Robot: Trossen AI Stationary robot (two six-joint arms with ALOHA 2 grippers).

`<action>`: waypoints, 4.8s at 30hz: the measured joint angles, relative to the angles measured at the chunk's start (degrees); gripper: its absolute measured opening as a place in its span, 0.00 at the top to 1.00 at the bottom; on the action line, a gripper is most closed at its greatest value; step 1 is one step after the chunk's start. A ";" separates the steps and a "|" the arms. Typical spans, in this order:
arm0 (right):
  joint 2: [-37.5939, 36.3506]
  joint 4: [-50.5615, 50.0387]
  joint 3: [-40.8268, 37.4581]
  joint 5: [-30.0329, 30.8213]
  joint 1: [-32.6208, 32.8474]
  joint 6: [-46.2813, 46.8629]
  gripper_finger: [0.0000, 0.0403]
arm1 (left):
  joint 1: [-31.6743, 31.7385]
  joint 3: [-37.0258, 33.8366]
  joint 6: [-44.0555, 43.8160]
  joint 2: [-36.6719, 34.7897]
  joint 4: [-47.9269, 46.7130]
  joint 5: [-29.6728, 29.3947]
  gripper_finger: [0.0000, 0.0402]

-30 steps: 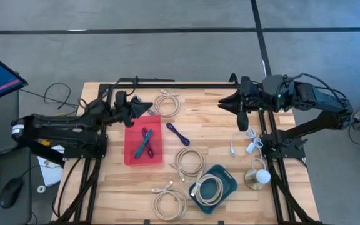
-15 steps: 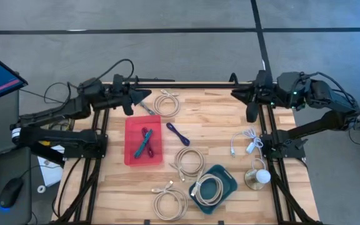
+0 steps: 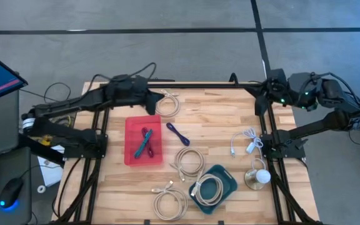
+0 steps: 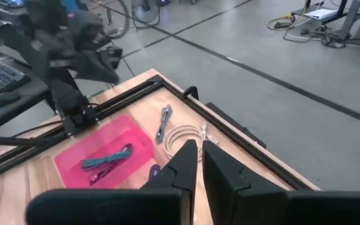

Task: Pick & Place USB Port
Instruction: Put the white HDMI cable into the blue bin

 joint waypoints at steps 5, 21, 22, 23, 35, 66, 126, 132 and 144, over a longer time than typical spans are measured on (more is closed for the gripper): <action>0.10 -1.14 0.00 -0.02 0.00 0.00 0.96 | 2.43 9.40 0.56 7.87 -10.74 0.13 0.99; 0.19 -4.21 -0.02 -0.02 0.00 1.03 0.97 | 13.00 18.74 4.58 22.63 -20.51 10.28 0.99; 0.19 -4.37 -0.02 -0.02 0.00 1.01 0.97 | 13.39 18.74 5.03 23.44 -20.50 11.54 0.99; 0.19 -4.39 -0.01 -0.02 0.00 1.03 0.97 | 13.76 18.74 5.64 24.36 -20.56 12.90 0.99; 0.19 -4.57 -0.02 -0.02 0.00 0.98 0.97 | 14.80 18.74 8.94 30.05 -21.16 13.94 0.96; 0.12 -7.58 -0.04 -0.08 -0.02 0.46 0.97 | 13.67 17.23 7.57 44.09 -16.17 17.10 0.56; 0.10 -8.57 -0.04 0.01 -0.04 0.48 0.97 | 7.34 17.23 10.99 23.97 -11.88 9.64 0.99; 0.14 -8.87 -0.04 0.85 -0.04 0.50 0.97 | 4.90 17.23 11.49 14.57 -10.59 9.23 0.99; 5.39 -5.41 -0.04 -8.12 -0.04 -0.46 0.97 | -1.28 17.23 12.12 9.04 -6.94 9.28 0.99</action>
